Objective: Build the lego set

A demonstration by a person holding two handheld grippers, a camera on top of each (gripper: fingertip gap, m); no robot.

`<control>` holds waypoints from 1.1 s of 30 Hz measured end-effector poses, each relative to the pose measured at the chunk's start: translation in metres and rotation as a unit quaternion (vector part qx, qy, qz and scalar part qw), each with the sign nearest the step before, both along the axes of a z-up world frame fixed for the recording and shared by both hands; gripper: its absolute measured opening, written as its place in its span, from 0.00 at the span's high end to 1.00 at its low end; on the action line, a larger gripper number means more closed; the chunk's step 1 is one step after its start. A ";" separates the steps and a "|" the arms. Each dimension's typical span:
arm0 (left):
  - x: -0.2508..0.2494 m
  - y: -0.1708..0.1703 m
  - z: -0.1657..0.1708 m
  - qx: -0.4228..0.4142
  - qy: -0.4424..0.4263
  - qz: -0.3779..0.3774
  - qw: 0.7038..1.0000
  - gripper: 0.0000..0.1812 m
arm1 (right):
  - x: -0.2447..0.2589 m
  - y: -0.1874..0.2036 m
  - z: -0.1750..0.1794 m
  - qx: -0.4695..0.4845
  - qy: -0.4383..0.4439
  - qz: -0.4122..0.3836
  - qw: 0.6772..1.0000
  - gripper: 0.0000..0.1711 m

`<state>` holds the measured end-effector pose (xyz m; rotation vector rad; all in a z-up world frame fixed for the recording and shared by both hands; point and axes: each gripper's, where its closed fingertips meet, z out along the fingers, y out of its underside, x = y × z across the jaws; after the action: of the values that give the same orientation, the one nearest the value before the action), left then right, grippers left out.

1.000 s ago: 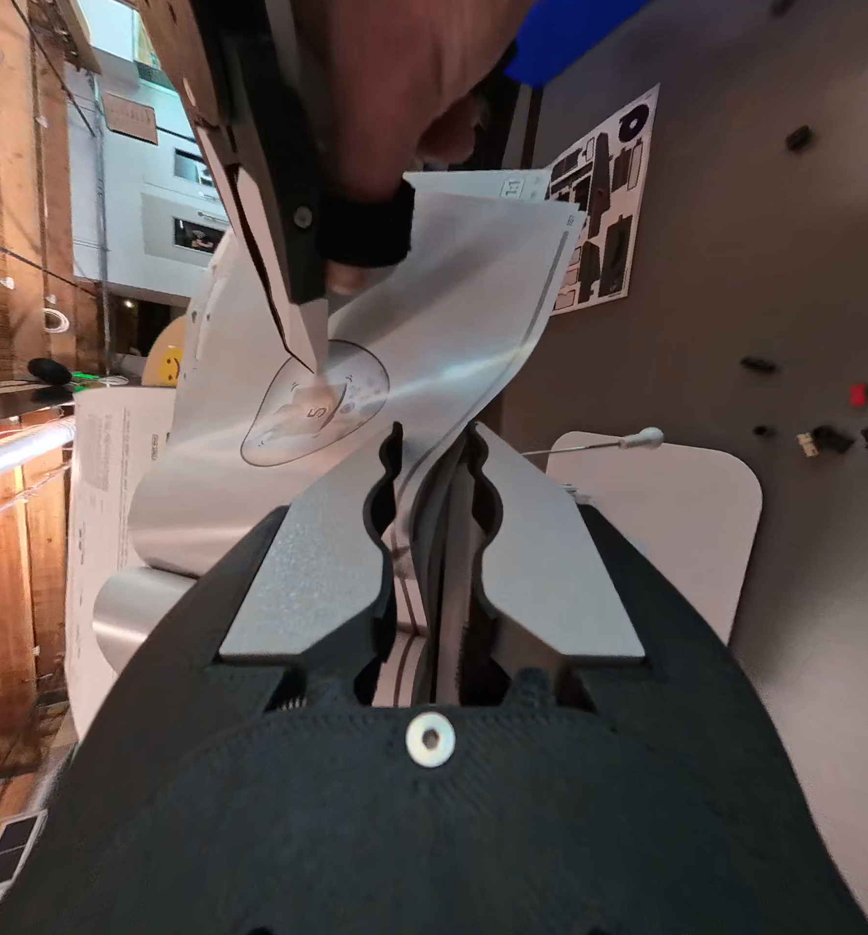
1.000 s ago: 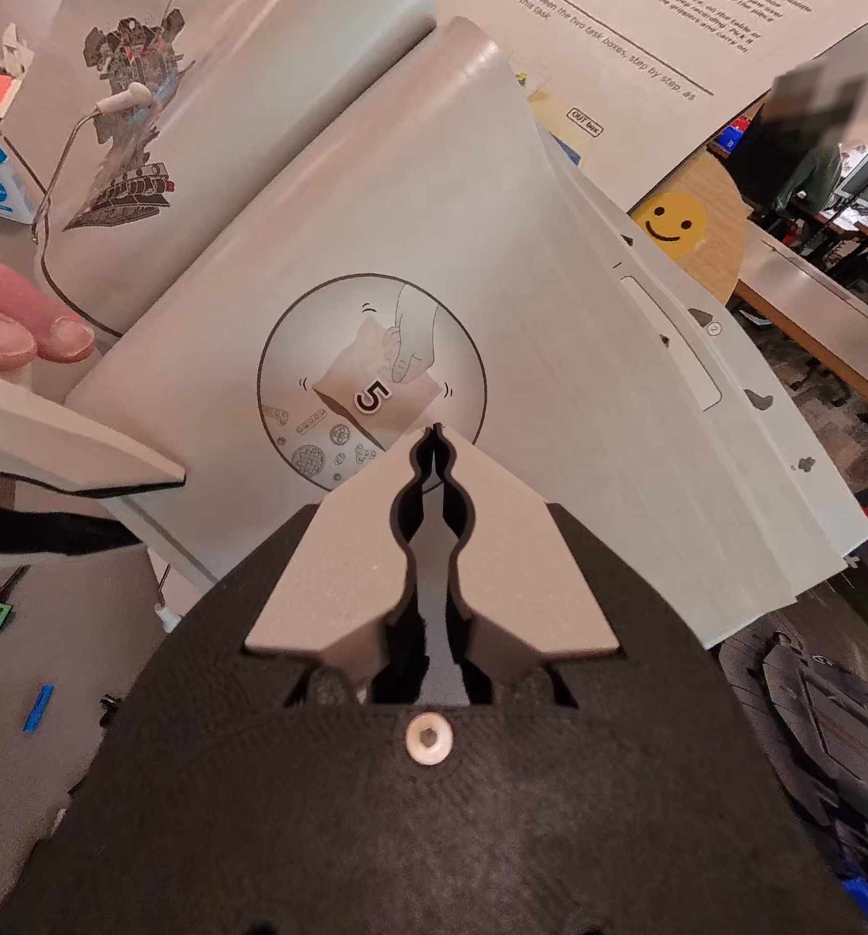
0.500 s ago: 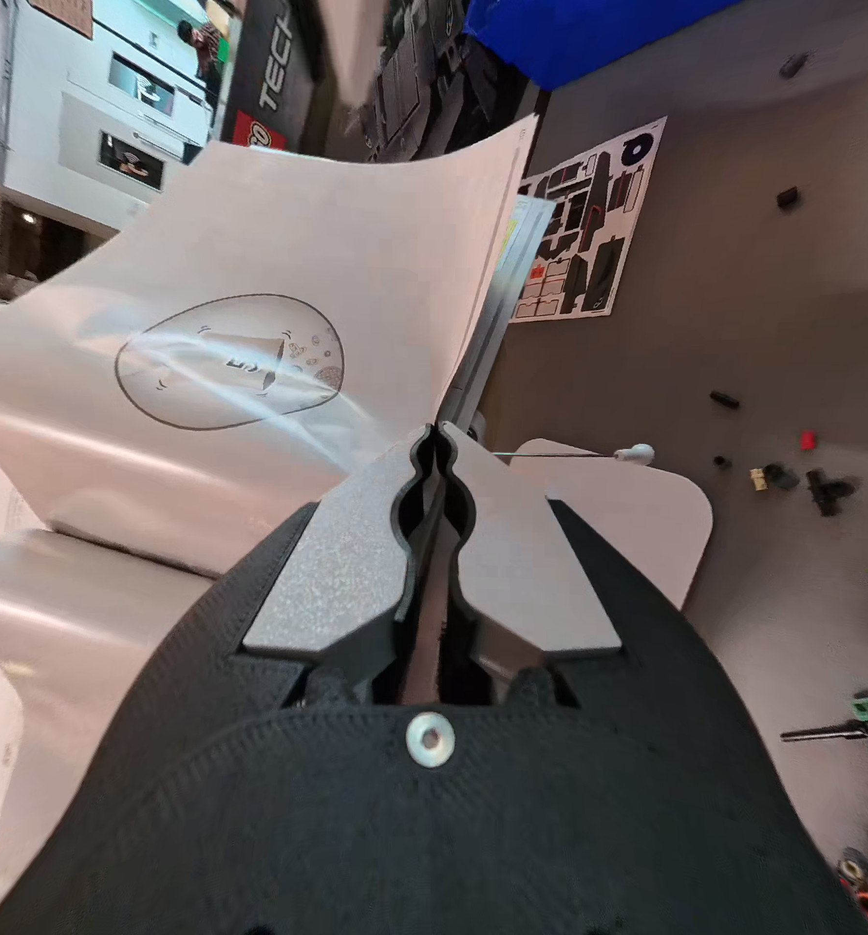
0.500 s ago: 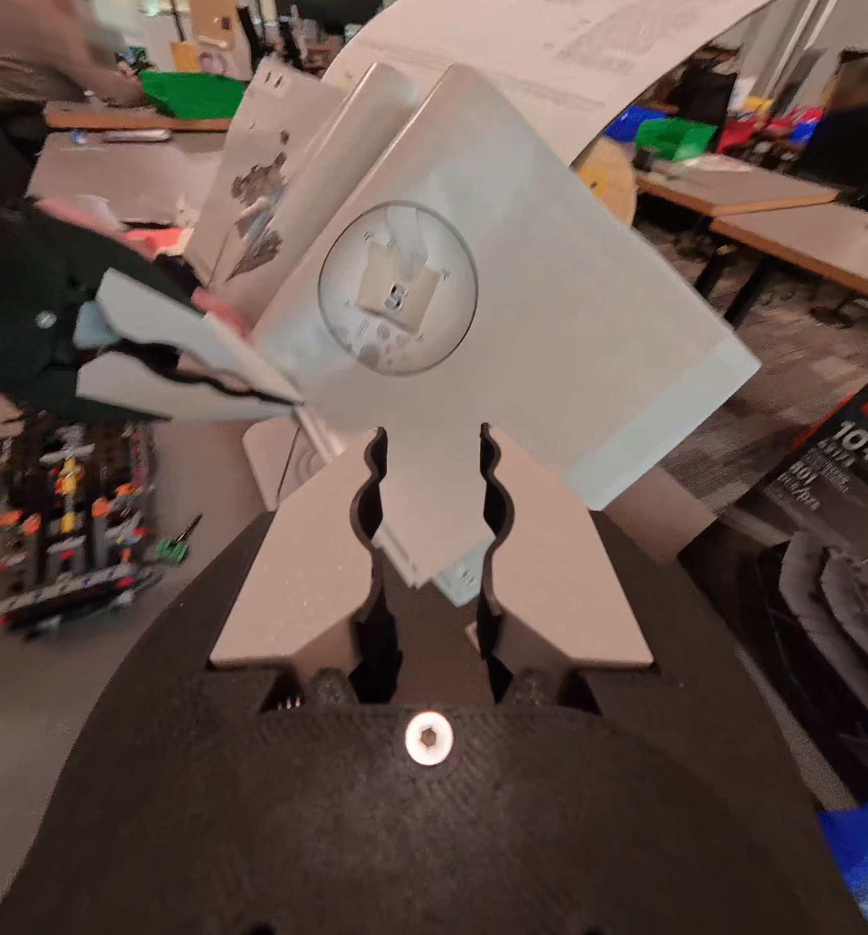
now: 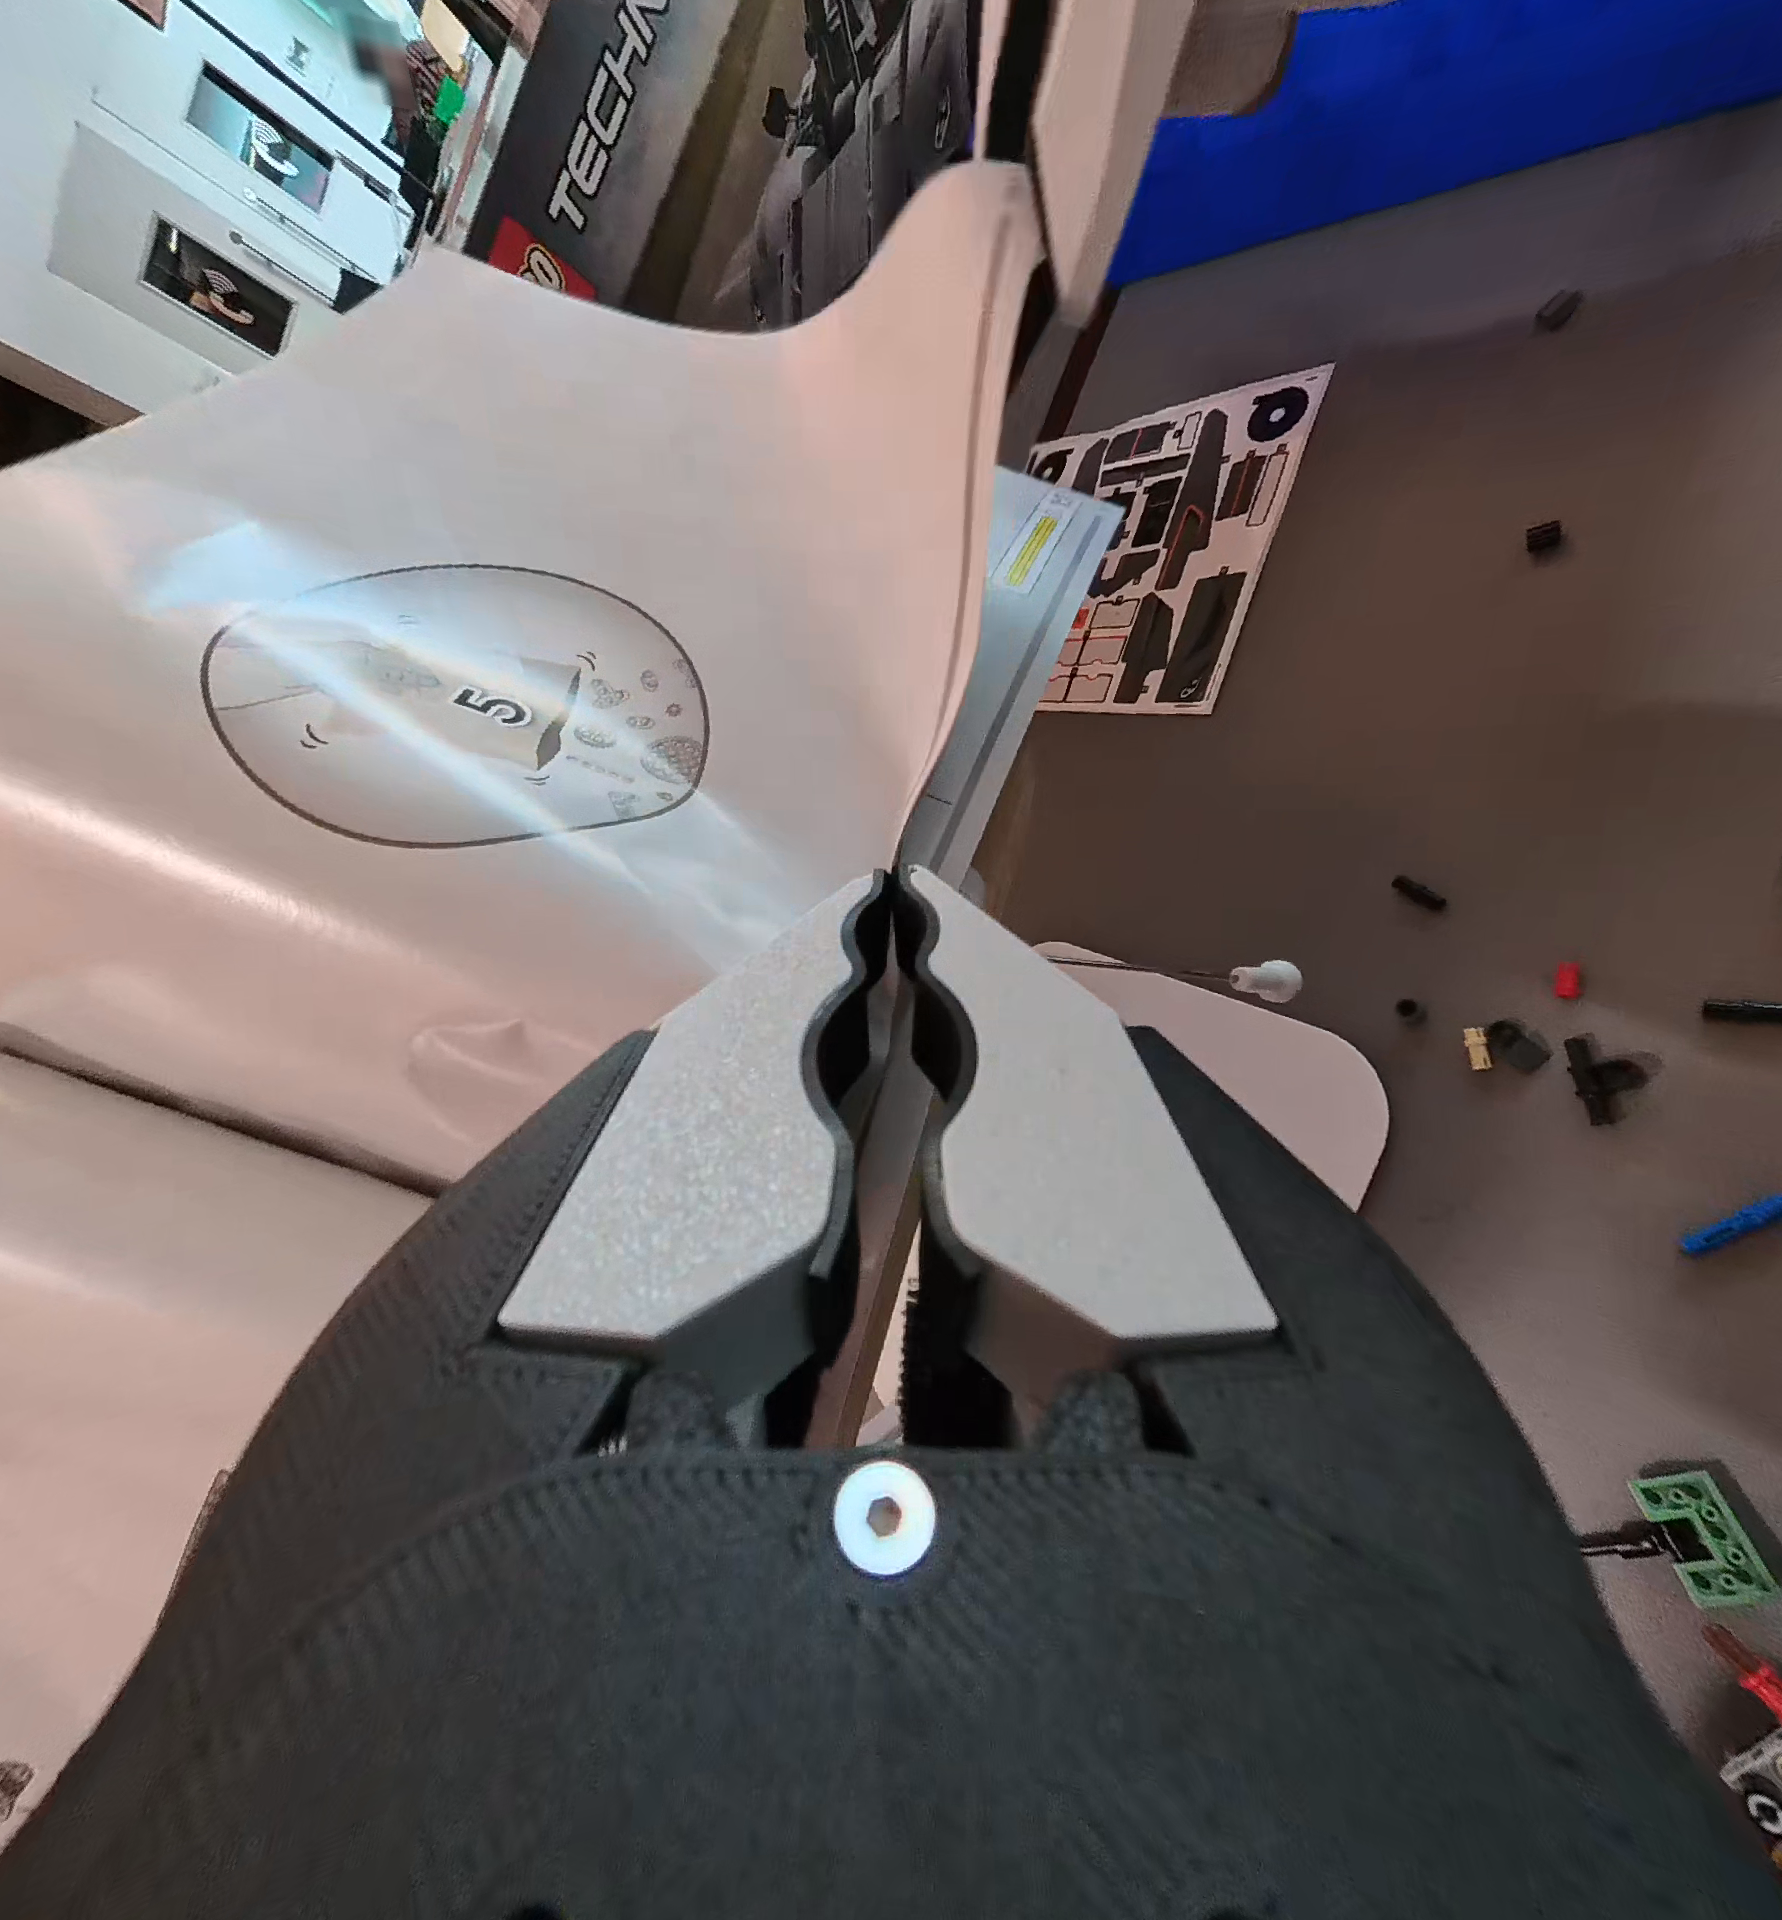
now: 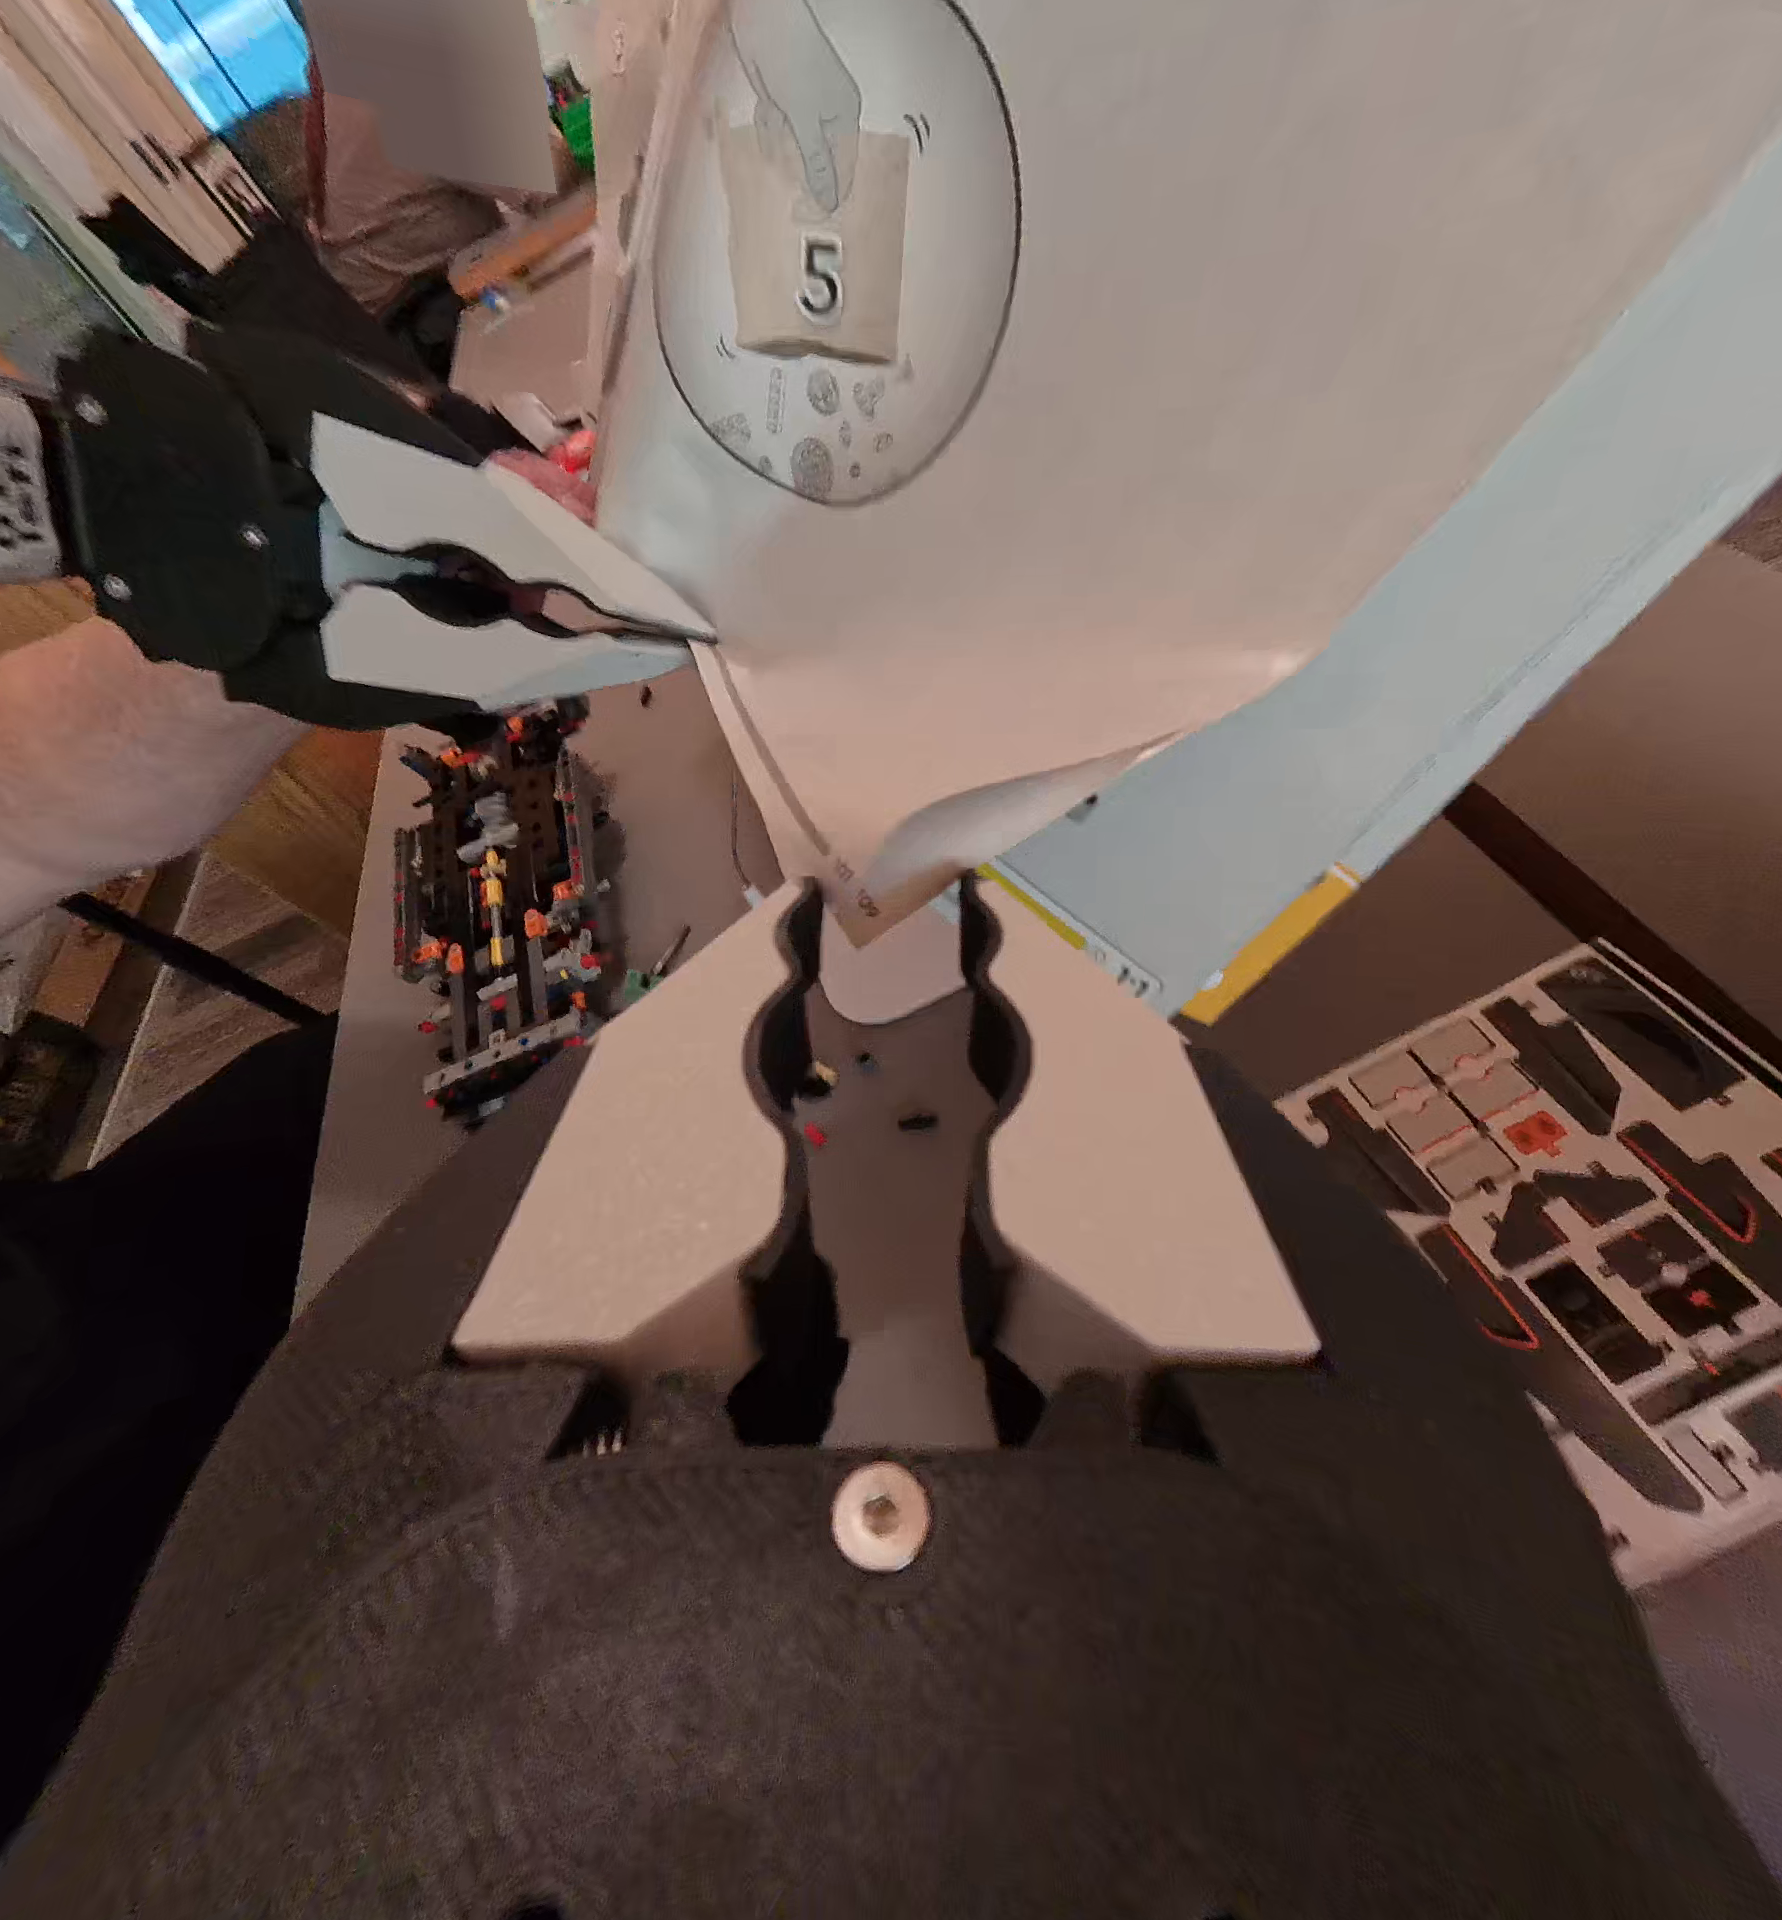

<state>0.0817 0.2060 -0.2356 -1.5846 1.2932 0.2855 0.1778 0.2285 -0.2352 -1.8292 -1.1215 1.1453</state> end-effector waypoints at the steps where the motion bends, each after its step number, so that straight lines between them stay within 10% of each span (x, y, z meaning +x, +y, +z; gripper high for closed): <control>1: 0.000 0.000 0.000 0.000 -0.001 0.000 1.000 1.00 | -0.002 -0.001 0.006 0.002 0.019 0.006 1.000 0.92; 15: 0.026 -0.021 0.058 0.065 -0.078 -0.038 0.994 0.89 | -0.028 -0.016 0.051 0.078 0.116 0.012 0.990 1.00; 33: 0.088 -0.031 0.082 -0.048 -0.168 -0.182 0.968 0.87 | -0.036 -0.033 0.077 0.120 0.147 0.010 0.982 1.00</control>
<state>0.1698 0.1745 -0.1532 -1.3671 1.3114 -0.2696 0.1413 0.1958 -0.1581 -1.4144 -1.0558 1.1905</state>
